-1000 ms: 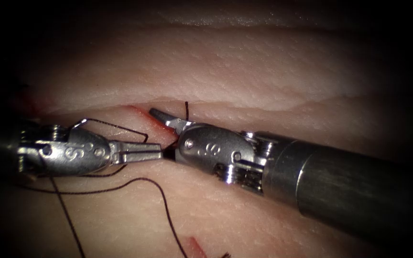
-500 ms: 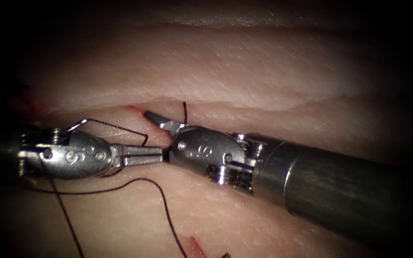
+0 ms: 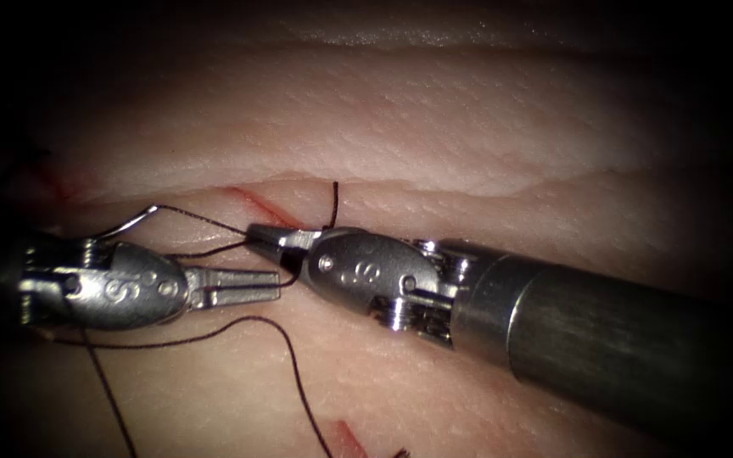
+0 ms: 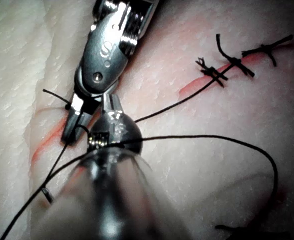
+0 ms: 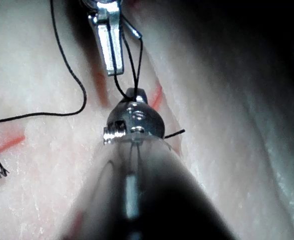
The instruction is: Wound Closure
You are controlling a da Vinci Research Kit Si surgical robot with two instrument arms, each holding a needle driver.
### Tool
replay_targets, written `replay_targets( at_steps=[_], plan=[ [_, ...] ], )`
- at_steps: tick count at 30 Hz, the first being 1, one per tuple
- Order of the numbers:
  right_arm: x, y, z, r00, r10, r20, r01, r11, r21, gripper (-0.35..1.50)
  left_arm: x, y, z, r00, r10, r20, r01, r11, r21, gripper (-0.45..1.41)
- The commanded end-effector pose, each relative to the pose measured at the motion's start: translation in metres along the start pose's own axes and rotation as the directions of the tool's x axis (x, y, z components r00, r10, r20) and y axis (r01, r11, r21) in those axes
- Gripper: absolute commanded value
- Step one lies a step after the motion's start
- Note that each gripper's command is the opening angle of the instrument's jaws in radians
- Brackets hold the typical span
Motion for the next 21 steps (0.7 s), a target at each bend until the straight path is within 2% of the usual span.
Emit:
replay_targets(
  at_steps=[1, 2, 5, 9, 12, 13, 18, 20, 21],
  plan=[
    [0.0003, 0.0006, 0.0002, 1.0, 0.011, -0.005, -0.011, 1.0, 0.005, 1.09, -0.0001, 0.0001, 0.0007, 1.0, 0.003, -0.002, -0.003, 1.0, -0.002, -0.45],
    [0.0003, 0.0006, -0.0001, 1.0, 0.017, -0.003, -0.017, 1.0, 0.005, 1.28, 0.0, 0.0003, 0.0006, 1.0, 0.003, -0.003, -0.003, 1.0, -0.003, -0.45],
    [0.0009, 0.0001, -0.0027, 0.999, 0.033, 0.003, -0.033, 0.999, 0.015, 1.43, 0.0001, 0.0011, 0.0002, 1.0, 0.008, -0.005, -0.008, 1.0, -0.009, -0.45],
    [0.0014, 0.0002, -0.0047, 0.999, 0.037, 0.009, -0.037, 0.999, 0.025, 1.45, 0.0001, 0.002, -0.0004, 1.0, 0.014, -0.008, -0.014, 1.0, -0.017, -0.45],
    [0.002, 0.0005, -0.007, 0.999, 0.047, -0.022, -0.047, 0.999, 0.007, 1.45, -0.0001, 0.0032, -0.0012, 1.0, 0.022, -0.008, -0.023, 0.999, -0.028, -0.45],
    [0.0022, 0.0011, -0.0091, 0.997, 0.057, -0.042, -0.058, 0.998, -0.025, 1.45, -0.0005, 0.0045, -0.0021, 0.999, 0.033, -0.011, -0.034, 0.999, -0.038, -0.45],
    [0.002, 0.0013, -0.0112, 0.997, 0.062, -0.037, -0.064, 0.997, -0.052, 1.45, -0.0015, 0.0062, -0.0034, 0.999, 0.052, -0.014, -0.053, 0.997, -0.051, -0.45],
    [0.0014, 0.0009, -0.0122, 0.998, 0.056, -0.034, -0.058, 0.997, -0.059, 1.45, -0.0036, 0.0078, -0.0046, 0.997, 0.063, 0.038, -0.059, 0.992, -0.111, -0.45],
    [0.0014, 0.0009, -0.0122, 0.998, 0.056, -0.034, -0.058, 0.997, -0.059, 1.45, -0.0036, 0.0078, -0.0046, 0.997, 0.063, 0.038, -0.059, 0.992, -0.111, -0.45]
  ],
)
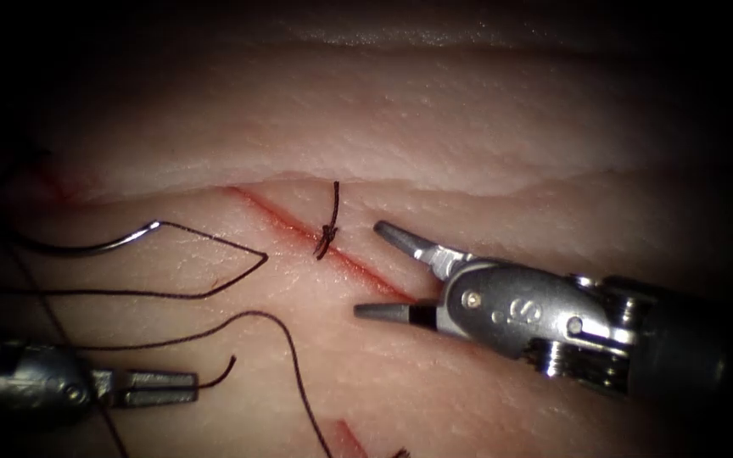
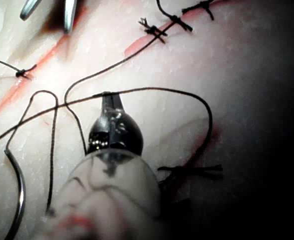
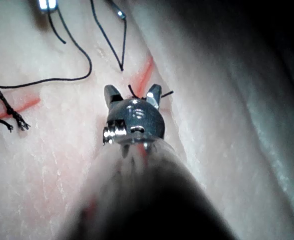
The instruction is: Wound Closure
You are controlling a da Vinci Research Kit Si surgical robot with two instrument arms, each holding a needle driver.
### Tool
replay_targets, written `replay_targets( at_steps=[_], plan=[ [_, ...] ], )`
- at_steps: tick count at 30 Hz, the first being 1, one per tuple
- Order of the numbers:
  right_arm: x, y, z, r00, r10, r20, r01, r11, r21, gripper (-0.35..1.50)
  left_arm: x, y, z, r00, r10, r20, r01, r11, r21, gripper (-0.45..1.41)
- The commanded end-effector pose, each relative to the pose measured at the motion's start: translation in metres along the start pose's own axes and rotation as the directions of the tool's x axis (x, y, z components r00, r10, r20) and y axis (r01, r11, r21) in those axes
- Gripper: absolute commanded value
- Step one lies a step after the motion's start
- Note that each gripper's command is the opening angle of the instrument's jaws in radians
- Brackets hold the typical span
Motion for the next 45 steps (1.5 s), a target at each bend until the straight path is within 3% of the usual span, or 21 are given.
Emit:
replay_targets(
  at_steps=[1, 7, 13, 15, 19, 21, 23, 30, 34, 36, 38, 45],
  plan=[
    [-0.0002, 0.0, 0.0005, 1.0, -0.007, -0.002, 0.007, 1.0, 0.0, 1.45, -0.0007, 0.0003, 0.0005, 1.0, -0.01, 0.018, 0.01, 1.0, -0.01, -0.45],
    [-0.0006, -0.0006, 0.0003, 1.0, -0.009, 0.002, 0.009, 1.0, -0.005, 1.45, -0.0037, 0.0016, -0.0016, 0.996, -0.028, 0.081, 0.033, 0.998, -0.053, -0.45],
    [-0.0007, -0.0012, 0.0, 1.0, -0.007, 0.001, 0.007, 1.0, -0.008, 1.43, -0.0077, 0.0037, -0.0025, 0.972, -0.054, 0.23, 0.085, 0.988, -0.13, -0.42],
    [-0.0007, -0.0013, -0.0003, 1.0, -0.008, 0.007, 0.008, 1.0, -0.012, 1.43, -0.0086, 0.004, -0.0025, 0.96, -0.078, 0.268, 0.118, 0.984, -0.136, 0.0],
    [-0.0008, -0.0014, -0.0009, 1.0, -0.003, 0.015, 0.004, 1.0, -0.016, 1.43, -0.0099, 0.0042, -0.0029, 0.952, -0.111, 0.285, 0.154, 0.979, -0.134, 0.61],
    [-0.001, -0.0013, -0.0012, 1.0, -0.005, 0.022, 0.005, 1.0, -0.017, 1.43, -0.0102, 0.0044, -0.0036, 0.95, -0.109, 0.292, 0.156, 0.977, -0.143, 0.67],
    [-0.0013, -0.0013, -0.002, 1.0, -0.006, 0.03, 0.007, 1.0, -0.02, 1.43, -0.0101, 0.0049, -0.0061, 0.945, -0.1, 0.312, 0.155, 0.976, -0.154, 0.78],
    [-0.0017, -0.0013, -0.0027, 0.999, -0.002, 0.049, 0.004, 0.999, -0.034, 1.43, -0.0072, 0.0043, -0.0102, 0.956, -0.133, 0.261, 0.174, 0.975, -0.139, 0.83],
    [-0.0017, -0.0013, -0.0029, 0.999, -0.003, 0.048, 0.005, 0.999, -0.032, 1.43, -0.0019, 0.0025, -0.0134, 0.978, -0.181, 0.106, 0.192, 0.976, -0.103, 0.81],
    [-0.0017, -0.0013, -0.0029, 0.999, -0.003, 0.049, 0.005, 0.999, -0.032, 1.43, -0.0009, 0.0019, -0.0138, 0.98, -0.182, 0.078, 0.189, 0.978, -0.09, 0.79],
    [-0.0017, -0.0013, -0.0028, 0.999, -0.003, 0.049, 0.004, 0.999, -0.033, 1.43, 0.0015, -0.0004, -0.0146, 0.982, -0.187, 0.032, 0.187, 0.982, -0.011, 0.64],
    [-0.0017, -0.0014, -0.0027, 0.999, -0.003, 0.049, 0.005, 0.999, -0.034, 1.43, 0.0008, -0.0055, -0.0127, 0.98, -0.199, 0.013, 0.198, 0.978, 0.064, 0.41]
  ],
)
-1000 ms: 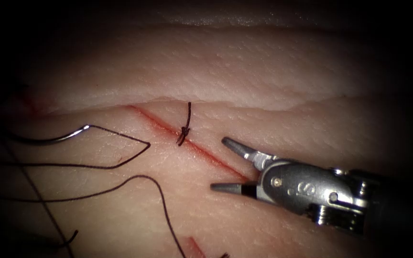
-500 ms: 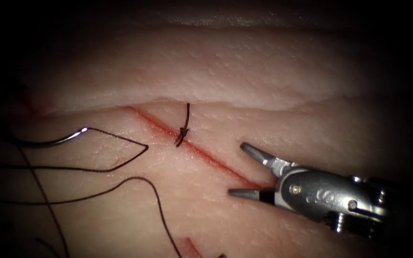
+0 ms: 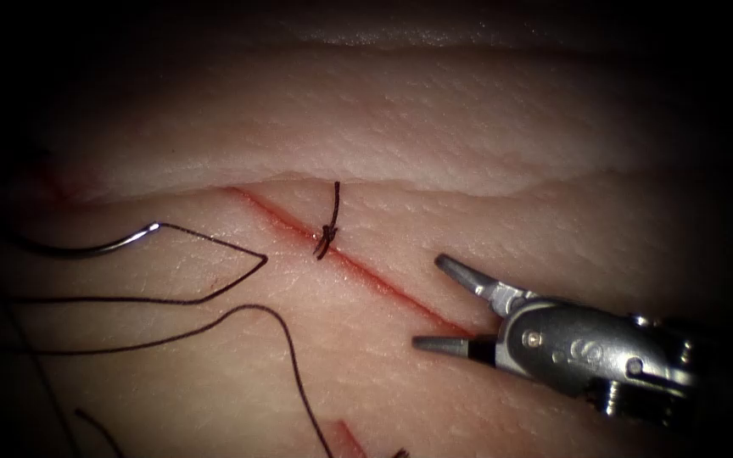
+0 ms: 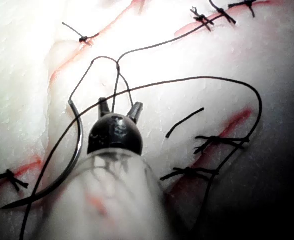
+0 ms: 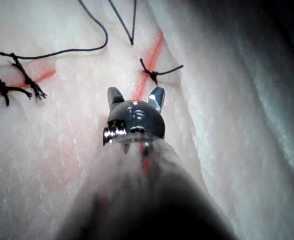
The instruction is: Wound Closure
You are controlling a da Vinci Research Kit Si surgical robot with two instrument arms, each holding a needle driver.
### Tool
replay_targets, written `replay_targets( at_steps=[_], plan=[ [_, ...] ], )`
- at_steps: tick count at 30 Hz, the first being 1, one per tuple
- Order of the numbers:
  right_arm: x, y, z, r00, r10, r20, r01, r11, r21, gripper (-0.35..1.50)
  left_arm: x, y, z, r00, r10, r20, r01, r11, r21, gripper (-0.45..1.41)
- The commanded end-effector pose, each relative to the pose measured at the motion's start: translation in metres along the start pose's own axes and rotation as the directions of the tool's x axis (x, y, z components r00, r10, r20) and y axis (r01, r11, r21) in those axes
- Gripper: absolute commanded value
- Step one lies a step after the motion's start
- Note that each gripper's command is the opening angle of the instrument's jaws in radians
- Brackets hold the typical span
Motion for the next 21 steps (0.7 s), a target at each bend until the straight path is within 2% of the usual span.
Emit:
replay_targets(
  at_steps=[1, 2, 6, 9, 10, 17, 21],
  plan=[
    [0.0002, 0.0002, 0.0011, 1.0, -0.002, -0.003, 0.002, 1.0, -0.003, 1.43, -0.0004, -0.0006, 0.0012, 1.0, 0.0, -0.008, 0.0, 1.0, 0.005, 0.39],
    [0.0003, 0.0, 0.0013, 1.0, -0.003, -0.002, 0.003, 1.0, -0.006, 1.43, -0.0013, -0.0025, 0.0026, 1.0, 0.01, 0.002, -0.01, 0.999, 0.041, 0.36],
    [0.0003, -0.0002, 0.0016, 1.0, -0.006, 0.005, 0.006, 1.0, -0.002, 1.43, -0.0026, -0.0048, 0.0042, 0.999, 0.019, 0.027, -0.021, 0.996, 0.09, 0.36],
    [0.0003, -0.0002, 0.0015, 1.0, -0.006, 0.004, 0.006, 1.0, -0.002, 1.43, -0.0038, -0.0059, 0.0051, 0.998, 0.03, 0.051, -0.035, 0.994, 0.101, 0.36],
    [0.0003, -0.0003, 0.0015, 1.0, -0.006, 0.004, 0.006, 1.0, -0.002, 1.43, -0.0051, -0.0063, 0.0061, 0.996, 0.047, 0.08, -0.054, 0.994, 0.098, 0.32],
    [0.0003, -0.0003, 0.0015, 1.0, 0.0, 0.005, 0.001, 1.0, -0.002, 1.43, -0.008, -0.0062, 0.0078, 0.985, 0.056, 0.163, -0.069, 0.995, 0.078, 0.32],
    [0.0003, -0.0004, 0.0015, 1.0, -0.001, 0.005, 0.002, 1.0, -0.003, 1.43, -0.0097, -0.0058, 0.0086, 0.974, 0.058, 0.219, -0.072, 0.996, 0.054, 0.44]
  ],
)
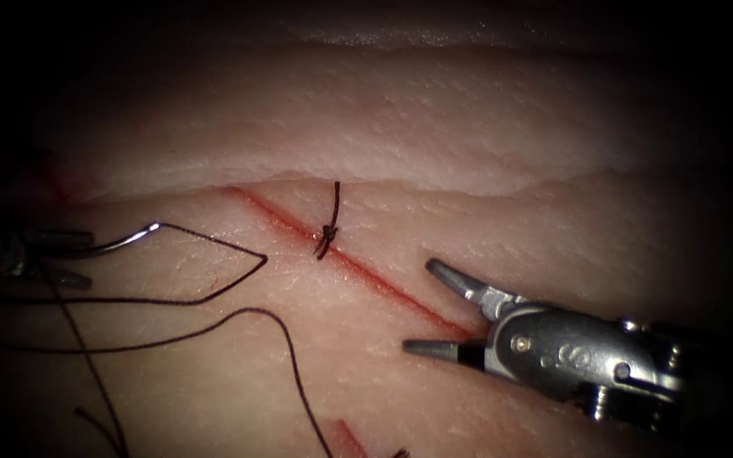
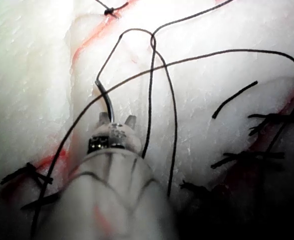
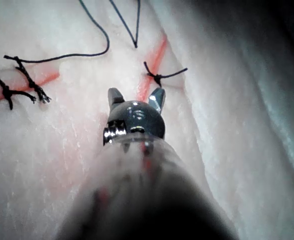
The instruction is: Wound Closure
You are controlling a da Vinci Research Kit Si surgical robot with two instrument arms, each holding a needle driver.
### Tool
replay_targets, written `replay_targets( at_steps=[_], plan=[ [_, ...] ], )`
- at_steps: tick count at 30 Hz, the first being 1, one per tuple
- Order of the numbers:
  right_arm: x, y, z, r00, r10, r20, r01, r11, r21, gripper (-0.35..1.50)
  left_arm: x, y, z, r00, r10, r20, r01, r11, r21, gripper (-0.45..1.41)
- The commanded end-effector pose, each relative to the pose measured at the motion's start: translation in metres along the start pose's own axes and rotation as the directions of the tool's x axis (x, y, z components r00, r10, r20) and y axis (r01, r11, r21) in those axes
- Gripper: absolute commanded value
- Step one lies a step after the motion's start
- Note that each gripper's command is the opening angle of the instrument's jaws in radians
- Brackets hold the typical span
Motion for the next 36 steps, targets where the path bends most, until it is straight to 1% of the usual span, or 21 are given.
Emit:
replay_targets(
  at_steps=[1, 6, 7, 10, 11, 12, 13, 16, 19, 20, 23, 26, 27, 29, 30, 31, 32, 33, 34, 35, 36],
  plan=[
    [0.0002, 0.0002, 0.001, 1.0, -0.001, -0.003, 0.001, 1.0, -0.003, 1.43, -0.0001, -0.0004, 0.001, 1.0, 0.004, 0.006, -0.004, 1.0, 0.001, 0.49],
    [0.0003, -0.0002, 0.001, 1.0, 0.003, 0.0, -0.003, 1.0, -0.006, 1.43, -0.0011, -0.0004, 0.0015, 0.998, 0.013, 0.061, -0.013, 1.0, -0.012, 0.49],
    [0.0003, -0.0003, 0.0009, 1.0, 0.003, 0.0, -0.003, 1.0, -0.006, 1.43, -0.0013, -0.0004, 0.0017, 0.998, 0.013, 0.063, -0.012, 1.0, -0.007, 0.54],
    [0.0004, -0.0003, 0.0009, 1.0, 0.004, 0.0, -0.004, 1.0, -0.006, 1.43, -0.0018, -0.0003, 0.002, 0.997, 0.011, 0.077, -0.01, 1.0, -0.005, 0.57],
    [0.0004, -0.0004, 0.0009, 1.0, 0.004, 0.0, -0.004, 1.0, -0.006, 1.43, -0.002, -0.0002, 0.0021, 0.996, 0.008, 0.085, -0.008, 1.0, -0.006, 0.54],
    [0.0004, -0.0004, 0.0009, 1.0, 0.004, 0.0, -0.004, 1.0, -0.006, 1.43, -0.0022, -0.0001, 0.0022, 0.995, 0.013, 0.1, -0.012, 1.0, -0.008, 0.41],
    [0.0005, -0.0004, 0.0009, 1.0, 0.004, 0.0, -0.004, 1.0, -0.006, 1.43, -0.0024, 0.0, 0.0022, 0.995, 0.01, 0.101, -0.008, 1.0, -0.017, 0.22],
    [0.0006, -0.0004, 0.0008, 1.0, 0.005, 0.0, -0.005, 1.0, -0.005, 1.43, -0.0023, -0.0003, 0.0018, 0.994, 0.003, 0.109, 0.001, 0.999, -0.034, -0.45],
    [0.001, -0.0004, 0.0004, 1.0, 0.02, 0.001, -0.02, 1.0, -0.002, 1.36, -0.0011, -0.0009, 0.0012, 0.998, -0.023, 0.053, 0.023, 1.0, 0.003, -0.45],
    [0.0014, -0.0003, -0.0001, 0.999, 0.048, 0.003, -0.048, 0.999, 0.003, 1.31, 0.0002, -0.0009, 0.0005, 0.999, -0.007, 0.034, 0.006, 0.999, 0.039, -0.45],
    [0.002, 0.0, -0.0008, 0.998, 0.066, 0.003, -0.066, 0.998, 0.012, 1.3, 0.0016, -0.0008, -0.0001, 1.0, 0.013, 0.008, -0.014, 0.997, 0.073, -0.45],
    [0.0044, 0.0008, -0.0043, 0.987, 0.15, -0.049, -0.151, 0.988, -0.022, 1.21, 0.0076, 0.0001, -0.0019, 0.994, 0.071, -0.08, -0.056, 0.983, 0.176, -0.45],
    [0.0044, 0.0008, -0.0043, 0.987, 0.15, -0.049, -0.151, 0.988, -0.022, 1.21, 0.0076, 0.0001, -0.0019, 0.994, 0.071, -0.08, -0.056, 0.983, 0.176, -0.45],
    [0.0067, 0.0011, -0.0073, 0.957, 0.268, -0.11, -0.274, 0.961, -0.042, 1.13, 0.0115, 0.0013, -0.0017, 0.99, 0.107, -0.095, -0.08, 0.965, 0.252, -0.45],
    [0.0073, 0.0011, -0.0078, 0.95, 0.29, -0.118, -0.297, 0.954, -0.042, 1.08, 0.0127, 0.0018, -0.0012, 0.989, 0.118, -0.085, -0.091, 0.958, 0.273, -0.45],
    [0.0078, 0.001, -0.0084, 0.94, 0.318, -0.126, -0.325, 0.945, -0.041, 1.08, 0.0135, 0.0021, -0.0008, 0.988, 0.126, -0.085, -0.098, 0.955, 0.281, -0.45],
    [0.0085, 0.001, -0.009, 0.918, 0.369, -0.143, -0.378, 0.925, -0.04, 1.03, 0.0143, 0.0024, -0.0003, 0.988, 0.126, -0.092, -0.095, 0.954, 0.285, -0.45],
    [0.0094, 0.001, -0.0097, 0.878, 0.448, -0.168, -0.459, 0.888, -0.036, 0.88, 0.016, 0.0029, 0.0009, 0.984, 0.143, -0.104, -0.108, 0.952, 0.288, -0.45],
    [0.0099, 0.0009, -0.0102, 0.853, 0.488, -0.184, -0.501, 0.865, -0.034, 0.82, 0.0167, 0.0031, 0.0014, 0.983, 0.148, -0.107, -0.111, 0.949, 0.295, -0.45],
    [0.0099, 0.0009, -0.0102, 0.853, 0.488, -0.184, -0.501, 0.865, -0.034, 0.82, 0.0167, 0.0031, 0.0014, 0.983, 0.148, -0.107, -0.111, 0.949, 0.295, -0.45],
    [0.0105, 0.0007, -0.0107, 0.829, 0.521, -0.2, -0.537, 0.843, -0.03, 0.72, 0.0183, 0.0034, 0.0028, 0.981, 0.158, -0.112, -0.116, 0.942, 0.316, -0.45]
  ],
)
